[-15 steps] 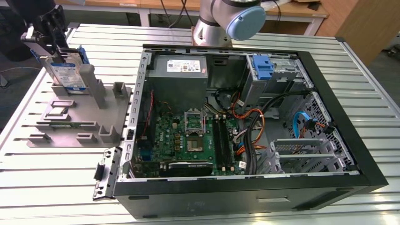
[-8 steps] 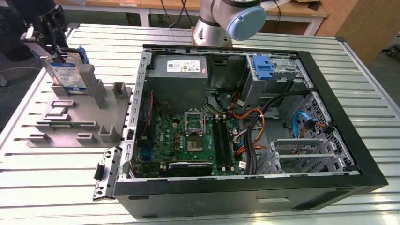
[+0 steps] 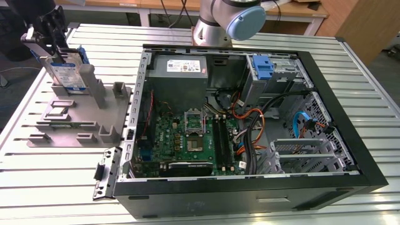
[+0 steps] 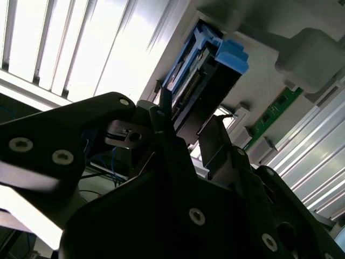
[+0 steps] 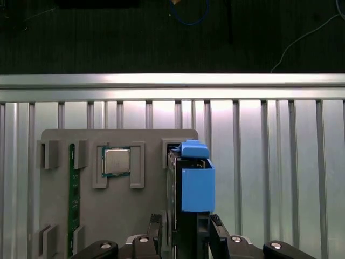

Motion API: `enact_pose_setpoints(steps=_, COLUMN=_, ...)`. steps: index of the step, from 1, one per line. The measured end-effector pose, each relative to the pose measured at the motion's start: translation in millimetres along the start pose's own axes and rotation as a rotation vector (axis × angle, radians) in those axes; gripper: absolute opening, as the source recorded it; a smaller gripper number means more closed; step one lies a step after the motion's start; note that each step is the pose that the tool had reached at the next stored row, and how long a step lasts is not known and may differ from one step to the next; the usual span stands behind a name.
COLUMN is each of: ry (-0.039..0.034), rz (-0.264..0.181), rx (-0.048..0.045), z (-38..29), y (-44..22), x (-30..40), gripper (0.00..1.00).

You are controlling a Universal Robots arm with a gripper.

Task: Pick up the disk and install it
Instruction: 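Pick up the disk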

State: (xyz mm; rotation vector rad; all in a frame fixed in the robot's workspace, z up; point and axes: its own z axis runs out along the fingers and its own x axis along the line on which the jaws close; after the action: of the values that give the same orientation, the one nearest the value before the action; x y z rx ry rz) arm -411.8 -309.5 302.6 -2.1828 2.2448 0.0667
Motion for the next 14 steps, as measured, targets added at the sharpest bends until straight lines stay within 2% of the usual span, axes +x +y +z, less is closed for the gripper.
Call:
enact_pose_setpoints(steps=11, ry=0.0, rz=0.0, rx=-0.0001, z=0.8, y=0.0, x=0.0, gripper=0.47)
enact_pose_setpoints(steps=13, ry=0.0001, rz=0.0, rx=-0.0001, z=0.8, y=0.0, x=0.0, gripper=0.46)
enact_pose_setpoints(steps=14, ry=0.0, rz=0.0, rx=-0.0001, z=0.9, y=0.0, x=0.0, gripper=0.39)
